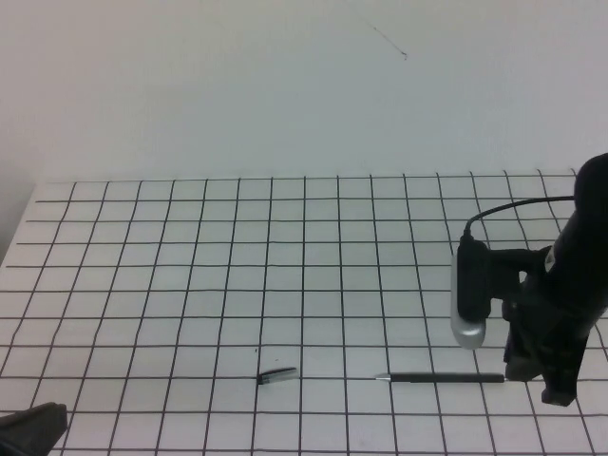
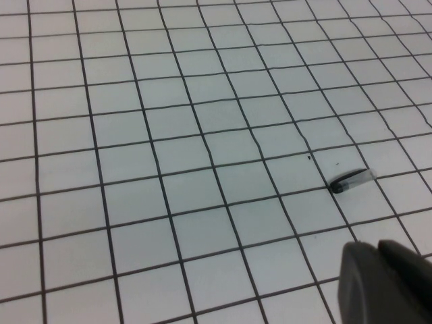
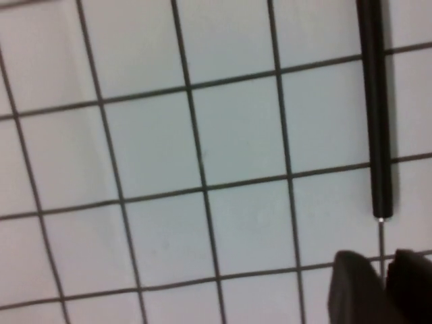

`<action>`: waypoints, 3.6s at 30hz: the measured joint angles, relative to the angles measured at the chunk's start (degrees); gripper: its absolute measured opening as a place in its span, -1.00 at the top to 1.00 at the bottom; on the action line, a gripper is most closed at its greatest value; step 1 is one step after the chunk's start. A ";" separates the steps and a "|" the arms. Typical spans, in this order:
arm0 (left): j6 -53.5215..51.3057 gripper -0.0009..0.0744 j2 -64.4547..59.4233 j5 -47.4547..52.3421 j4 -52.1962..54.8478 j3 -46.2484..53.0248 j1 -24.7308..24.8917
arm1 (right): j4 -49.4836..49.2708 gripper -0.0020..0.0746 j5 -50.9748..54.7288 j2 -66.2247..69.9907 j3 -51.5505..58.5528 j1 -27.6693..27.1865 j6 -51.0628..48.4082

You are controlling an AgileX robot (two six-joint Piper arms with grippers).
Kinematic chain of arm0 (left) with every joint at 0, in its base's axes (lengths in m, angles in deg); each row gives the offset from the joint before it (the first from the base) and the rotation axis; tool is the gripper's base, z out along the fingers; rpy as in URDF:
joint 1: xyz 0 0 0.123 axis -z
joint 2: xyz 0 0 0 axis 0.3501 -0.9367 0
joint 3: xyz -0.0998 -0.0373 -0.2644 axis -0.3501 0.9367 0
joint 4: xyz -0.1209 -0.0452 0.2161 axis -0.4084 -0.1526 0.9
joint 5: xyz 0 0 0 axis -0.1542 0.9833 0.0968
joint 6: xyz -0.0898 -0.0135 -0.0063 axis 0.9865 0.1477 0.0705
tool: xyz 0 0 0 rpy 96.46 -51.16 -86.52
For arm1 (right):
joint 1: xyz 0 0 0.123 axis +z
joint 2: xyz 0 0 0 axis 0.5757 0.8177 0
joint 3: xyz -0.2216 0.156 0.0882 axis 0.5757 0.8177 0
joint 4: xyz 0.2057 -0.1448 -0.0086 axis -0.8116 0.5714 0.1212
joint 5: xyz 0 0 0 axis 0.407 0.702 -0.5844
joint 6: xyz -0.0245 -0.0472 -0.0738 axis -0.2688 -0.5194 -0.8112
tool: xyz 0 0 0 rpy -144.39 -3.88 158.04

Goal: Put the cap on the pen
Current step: Put the cap on the pen

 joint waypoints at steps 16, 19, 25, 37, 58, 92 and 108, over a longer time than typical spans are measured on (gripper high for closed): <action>-0.10 0.98 0.03 0.38 0.00 0.00 0.00 | 4.22 -0.12 -9.25 9.09 -2.16 0.98 2.74; -0.10 0.98 0.03 0.38 0.00 0.00 0.00 | 4.32 -0.12 -9.45 10.63 -2.16 0.98 2.74; -0.10 0.98 0.03 0.38 0.00 0.00 0.00 | 4.32 -0.12 -9.45 13.34 -2.16 0.98 3.23; -0.22 0.98 0.03 0.27 0.00 0.00 0.00 | 2.77 0.27 -7.45 13.73 -2.27 0.98 3.44; -1.62 0.98 -2.81 5.26 -1.92 -5.53 0.00 | 2.64 0.78 6.28 12.51 -15.30 0.98 20.23; -30.49 0.03 -61.64 17.47 1.91 -42.76 16.90 | 6.92 0.78 15.83 -12.50 -18.11 -1.29 32.50; -23.97 0.14 -77.15 8.13 23.62 -44.61 26.82 | 11.21 0.79 15.83 -12.50 -18.11 -1.29 33.75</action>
